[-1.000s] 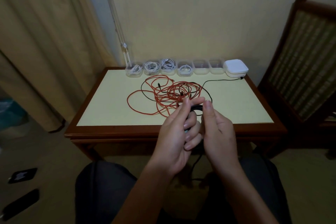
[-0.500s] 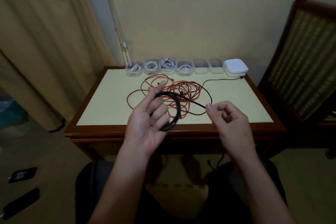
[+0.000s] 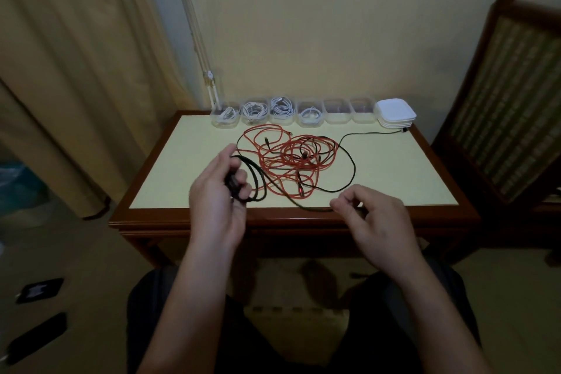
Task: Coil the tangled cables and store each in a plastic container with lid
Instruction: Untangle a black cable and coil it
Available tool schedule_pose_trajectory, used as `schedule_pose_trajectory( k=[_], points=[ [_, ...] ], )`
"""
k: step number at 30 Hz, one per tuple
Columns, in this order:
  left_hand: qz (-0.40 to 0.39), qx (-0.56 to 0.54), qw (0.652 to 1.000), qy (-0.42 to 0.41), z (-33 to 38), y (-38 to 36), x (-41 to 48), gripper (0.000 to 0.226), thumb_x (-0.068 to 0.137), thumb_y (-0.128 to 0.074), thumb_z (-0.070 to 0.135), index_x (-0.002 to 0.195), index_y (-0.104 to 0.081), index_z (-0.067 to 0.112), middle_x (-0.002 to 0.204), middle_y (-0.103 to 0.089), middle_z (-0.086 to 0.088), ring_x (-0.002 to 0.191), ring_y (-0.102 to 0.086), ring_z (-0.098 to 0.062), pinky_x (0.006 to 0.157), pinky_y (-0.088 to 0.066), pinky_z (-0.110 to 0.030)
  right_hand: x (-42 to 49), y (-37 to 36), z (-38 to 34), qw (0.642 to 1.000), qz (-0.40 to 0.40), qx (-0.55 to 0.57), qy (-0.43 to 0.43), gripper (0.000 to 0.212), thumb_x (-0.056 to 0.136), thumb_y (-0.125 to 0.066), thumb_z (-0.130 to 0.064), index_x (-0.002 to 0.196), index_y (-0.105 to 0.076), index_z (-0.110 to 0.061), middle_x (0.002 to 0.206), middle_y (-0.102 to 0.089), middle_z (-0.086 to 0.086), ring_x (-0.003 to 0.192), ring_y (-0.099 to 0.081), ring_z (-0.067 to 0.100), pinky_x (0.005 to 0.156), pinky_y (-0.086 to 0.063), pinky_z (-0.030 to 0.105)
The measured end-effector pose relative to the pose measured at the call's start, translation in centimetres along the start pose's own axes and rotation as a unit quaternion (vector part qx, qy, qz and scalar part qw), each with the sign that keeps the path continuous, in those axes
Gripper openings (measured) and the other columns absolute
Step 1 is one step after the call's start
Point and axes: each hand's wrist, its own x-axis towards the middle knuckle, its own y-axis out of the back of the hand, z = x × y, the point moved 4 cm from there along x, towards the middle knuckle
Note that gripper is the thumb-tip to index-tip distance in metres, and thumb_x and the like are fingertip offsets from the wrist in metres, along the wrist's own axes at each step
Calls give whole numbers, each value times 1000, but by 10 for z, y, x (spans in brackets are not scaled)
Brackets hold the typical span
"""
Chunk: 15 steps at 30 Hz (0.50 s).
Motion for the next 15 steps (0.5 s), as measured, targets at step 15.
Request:
schedule_pose_trajectory(
  k=[15],
  points=[
    [-262,179,933,169,-62,-42,-39,31,103,-50,25,120,-64,5,57,-27,6,42,-18,-3,40,-10,-20,-2,0,-20,985,102,140,10,21,97,-63,-32,77,-66,-27,67,-64,-14,62,-56,6,55,-40,20]
  ],
)
